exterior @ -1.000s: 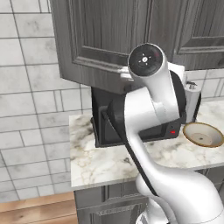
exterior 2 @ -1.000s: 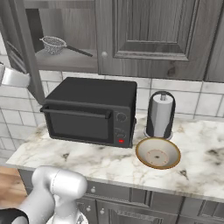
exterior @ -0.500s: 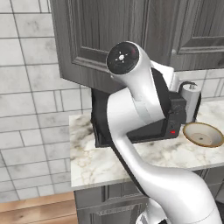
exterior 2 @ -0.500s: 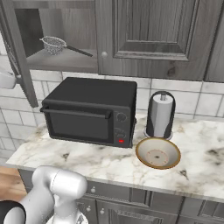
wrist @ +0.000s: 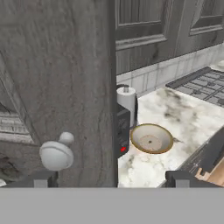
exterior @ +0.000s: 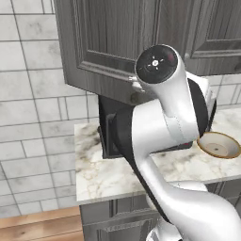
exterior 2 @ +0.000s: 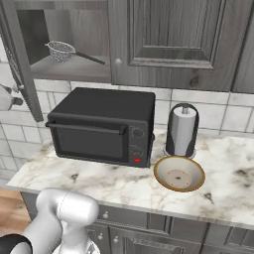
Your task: Open the cabinet and setup a tea strainer by placing it in the bowl upright.
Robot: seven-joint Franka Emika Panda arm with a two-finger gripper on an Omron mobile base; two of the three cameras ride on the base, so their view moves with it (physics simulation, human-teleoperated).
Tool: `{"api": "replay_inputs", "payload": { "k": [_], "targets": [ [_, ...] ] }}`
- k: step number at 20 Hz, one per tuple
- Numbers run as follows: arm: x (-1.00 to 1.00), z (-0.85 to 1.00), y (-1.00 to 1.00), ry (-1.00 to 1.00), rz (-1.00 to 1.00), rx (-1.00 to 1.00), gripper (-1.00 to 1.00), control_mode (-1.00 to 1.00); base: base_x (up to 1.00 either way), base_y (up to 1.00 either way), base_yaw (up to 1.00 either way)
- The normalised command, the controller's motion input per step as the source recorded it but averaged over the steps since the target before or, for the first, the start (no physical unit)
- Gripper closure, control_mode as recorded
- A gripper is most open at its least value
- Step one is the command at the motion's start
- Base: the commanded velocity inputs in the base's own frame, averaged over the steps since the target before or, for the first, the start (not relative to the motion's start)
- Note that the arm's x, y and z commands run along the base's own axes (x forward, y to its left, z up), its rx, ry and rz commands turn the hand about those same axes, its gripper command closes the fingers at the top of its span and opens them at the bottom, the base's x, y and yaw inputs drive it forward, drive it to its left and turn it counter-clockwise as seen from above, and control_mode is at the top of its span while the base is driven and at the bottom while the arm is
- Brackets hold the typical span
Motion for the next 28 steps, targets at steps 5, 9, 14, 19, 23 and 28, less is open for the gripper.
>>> {"api": "replay_inputs", "payload": {
  "k": [5,9,14,19,23,28],
  "targets": [
    [-0.49,0.02,-0.87,-0.06,0.08,0.30,-1.00,-1.00,0.00,0.00,0.00],
    [-0.49,-0.02,-0.50,-0.04,0.06,0.45,-1.00,-1.00,0.00,0.00,0.00],
    [-0.03,-0.10,-0.65,0.10,0.17,0.86,-1.00,-1.00,0.00,0.00,0.00],
    [0.36,-0.19,-0.08,0.20,0.37,0.75,-1.00,-1.00,0.00,0.00,0.00],
    [0.77,-0.19,0.69,0.18,0.32,0.43,-1.00,-1.00,0.00,0.00,0.00],
    [0.67,-0.20,0.92,0.11,0.23,0.18,-1.00,-1.00,0.00,0.00,0.00]
  ]
}}
